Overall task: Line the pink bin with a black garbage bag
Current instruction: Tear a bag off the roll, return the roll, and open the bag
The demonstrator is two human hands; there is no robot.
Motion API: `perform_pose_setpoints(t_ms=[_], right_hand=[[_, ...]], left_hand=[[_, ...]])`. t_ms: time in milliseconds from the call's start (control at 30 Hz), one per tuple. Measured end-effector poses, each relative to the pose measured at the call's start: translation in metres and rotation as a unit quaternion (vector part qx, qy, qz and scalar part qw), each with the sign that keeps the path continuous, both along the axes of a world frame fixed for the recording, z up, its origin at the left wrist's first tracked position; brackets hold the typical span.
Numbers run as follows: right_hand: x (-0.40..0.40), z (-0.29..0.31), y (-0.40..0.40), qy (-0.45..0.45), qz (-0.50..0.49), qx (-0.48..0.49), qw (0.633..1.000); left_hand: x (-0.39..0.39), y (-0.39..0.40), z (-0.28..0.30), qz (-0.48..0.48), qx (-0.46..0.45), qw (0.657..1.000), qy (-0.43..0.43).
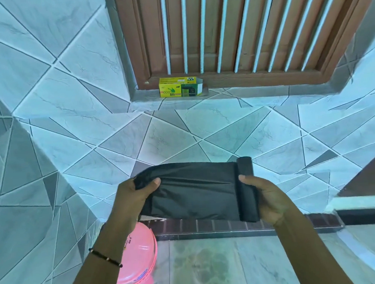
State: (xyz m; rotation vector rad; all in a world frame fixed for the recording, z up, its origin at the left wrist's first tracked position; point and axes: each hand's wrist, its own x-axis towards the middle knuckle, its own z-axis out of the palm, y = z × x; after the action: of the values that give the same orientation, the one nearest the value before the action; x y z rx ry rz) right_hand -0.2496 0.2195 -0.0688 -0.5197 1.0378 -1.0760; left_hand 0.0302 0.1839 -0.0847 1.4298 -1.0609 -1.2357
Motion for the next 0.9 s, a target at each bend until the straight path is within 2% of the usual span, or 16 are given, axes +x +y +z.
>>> perform_pose_setpoints(t_ms=[67, 133, 200, 267, 333, 400, 433, 500, 600, 733, 900], right_hand=[[-0.002, 0.001, 0.001, 0.026, -0.008, -0.015, 1.0], [0.002, 0.0, 0.0, 0.058, -0.006, -0.028, 0.998], [0.013, 0.003, -0.001, 0.087, 0.018, -0.046, 0.995], [0.026, 0.006, -0.001, 0.099, 0.048, -0.056, 0.992], [0.038, 0.009, -0.002, 0.086, 0.078, -0.061, 0.991], [0.044, 0.011, -0.004, 0.076, 0.094, -0.058, 0.991], [0.044, 0.011, -0.005, 0.071, 0.097, -0.054, 0.991], [0.04, 0.011, -0.005, 0.054, 0.096, -0.046, 0.993], [0.027, 0.01, -0.003, 0.011, 0.103, -0.032, 0.994], [0.007, 0.007, 0.0, -0.018, 0.097, -0.025, 0.995], [-0.012, 0.006, 0.005, 0.003, 0.091, -0.034, 0.995]], left_hand=[[0.006, -0.002, -0.004, 0.011, 0.014, 0.998, -0.055], [0.0, -0.001, -0.006, 0.019, 0.002, 0.981, -0.191], [-0.02, 0.002, 0.0, 0.014, -0.082, 0.962, -0.259], [-0.046, 0.005, 0.011, -0.088, -0.153, 0.952, -0.252], [-0.067, 0.006, 0.017, -0.219, -0.133, 0.942, -0.216], [-0.081, 0.006, 0.02, -0.259, -0.098, 0.946, -0.168], [-0.085, 0.004, 0.016, -0.25, -0.103, 0.948, -0.169], [-0.086, 0.001, 0.015, -0.193, -0.13, 0.944, -0.236], [-0.075, -0.005, 0.017, -0.111, -0.206, 0.916, -0.326], [-0.056, -0.011, 0.024, -0.158, -0.241, 0.884, -0.368], [-0.025, -0.019, 0.027, -0.15, -0.204, 0.865, -0.433]])
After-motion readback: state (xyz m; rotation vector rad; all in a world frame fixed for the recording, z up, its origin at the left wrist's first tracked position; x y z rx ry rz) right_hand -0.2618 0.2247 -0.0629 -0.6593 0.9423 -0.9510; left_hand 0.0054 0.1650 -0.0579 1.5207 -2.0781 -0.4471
